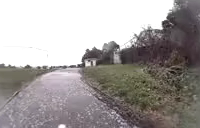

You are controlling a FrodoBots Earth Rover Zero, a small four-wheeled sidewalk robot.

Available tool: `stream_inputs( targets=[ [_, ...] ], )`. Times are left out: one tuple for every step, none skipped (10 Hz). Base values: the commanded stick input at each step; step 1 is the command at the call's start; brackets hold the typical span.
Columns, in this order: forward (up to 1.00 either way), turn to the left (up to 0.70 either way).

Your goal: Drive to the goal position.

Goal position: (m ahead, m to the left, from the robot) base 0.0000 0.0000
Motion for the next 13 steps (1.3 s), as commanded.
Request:
stream_inputs(
  targets=[
    [0.00,0.45],
    [0.00,0.45],
    [0.00,0.45],
    [0.00,0.45],
    [0.00,0.45],
    [0.00,0.45],
    [0.00,0.45],
    [0.39,0.37],
    [0.85,0.27],
    [0.85,0.27],
    [0.85,0.27],
    [0.85,0.27],
    [0.85,0.27]
  ],
)
